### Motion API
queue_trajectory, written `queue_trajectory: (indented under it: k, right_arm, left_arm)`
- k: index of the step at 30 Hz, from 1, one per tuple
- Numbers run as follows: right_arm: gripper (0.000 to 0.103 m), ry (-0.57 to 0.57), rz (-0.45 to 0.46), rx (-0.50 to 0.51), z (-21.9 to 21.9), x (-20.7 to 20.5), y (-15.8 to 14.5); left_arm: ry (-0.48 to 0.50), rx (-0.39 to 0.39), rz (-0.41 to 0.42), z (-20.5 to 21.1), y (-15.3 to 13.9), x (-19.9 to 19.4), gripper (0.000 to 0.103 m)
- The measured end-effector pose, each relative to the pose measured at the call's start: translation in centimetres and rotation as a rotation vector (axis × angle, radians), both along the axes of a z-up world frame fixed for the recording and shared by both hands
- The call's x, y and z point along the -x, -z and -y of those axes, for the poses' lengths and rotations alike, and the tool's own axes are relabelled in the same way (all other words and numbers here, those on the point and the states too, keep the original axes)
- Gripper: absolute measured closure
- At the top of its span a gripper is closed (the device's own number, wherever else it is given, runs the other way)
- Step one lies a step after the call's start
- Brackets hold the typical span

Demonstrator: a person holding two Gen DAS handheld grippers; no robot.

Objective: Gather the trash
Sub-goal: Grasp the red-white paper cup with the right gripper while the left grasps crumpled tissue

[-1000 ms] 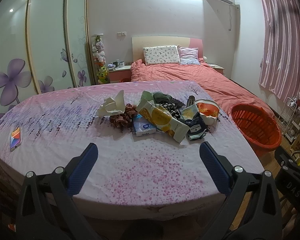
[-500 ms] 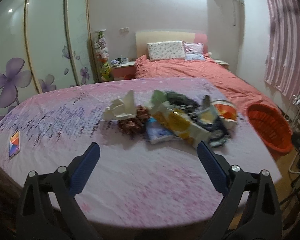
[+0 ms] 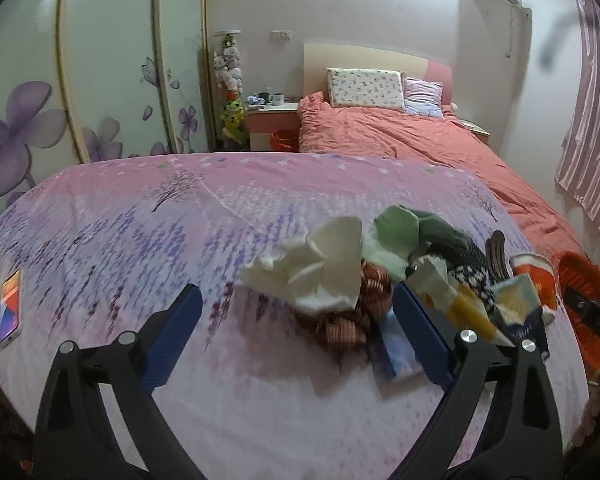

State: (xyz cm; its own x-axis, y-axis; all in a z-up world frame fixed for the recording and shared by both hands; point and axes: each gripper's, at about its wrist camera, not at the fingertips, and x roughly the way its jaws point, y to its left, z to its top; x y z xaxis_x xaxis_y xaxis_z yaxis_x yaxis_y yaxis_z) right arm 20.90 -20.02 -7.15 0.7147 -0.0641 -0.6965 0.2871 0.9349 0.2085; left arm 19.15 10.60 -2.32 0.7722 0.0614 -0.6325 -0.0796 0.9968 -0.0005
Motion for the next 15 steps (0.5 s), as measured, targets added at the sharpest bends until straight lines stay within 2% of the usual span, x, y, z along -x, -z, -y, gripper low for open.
queue_trajectory:
  k: [4,6,8,10,14,15]
  right_arm:
    - [0.021,-0.026,-0.092,-0.057,0.1,-2.7,1.9]
    - [0.027,-0.055,-0.095,-0.100,-0.2,-2.9,2.4]
    - [0.039,-0.102,-0.081,-0.158,-0.5,-2.6,2.4]
    - [0.061,-0.133,-0.061,-0.176,-0.9,-2.1,2.0]
    - [0.064,-0.138,-0.039,-0.141,-1.5,-0.9,1.3]
    - [0.064,-0.137,-0.033,-0.138,-1.5,-1.0,1.2]
  left_arm:
    - [0.030,-0.017,-0.012,0.6,0.4,-2.4,0.010]
    - [0.040,-0.022,-0.035,0.7,1.0,-3.8,0.013]
    - [0.047,-0.023,-0.066,0.8,1.8,-4.9,0.018]
    - [0.060,-0.008,-0.116,0.5,3.0,-5.9,0.031]
    - [0.079,0.039,-0.146,-0.6,4.1,-6.8,0.046]
    - [0.084,0.048,-0.140,-0.8,3.9,-6.7,0.057]
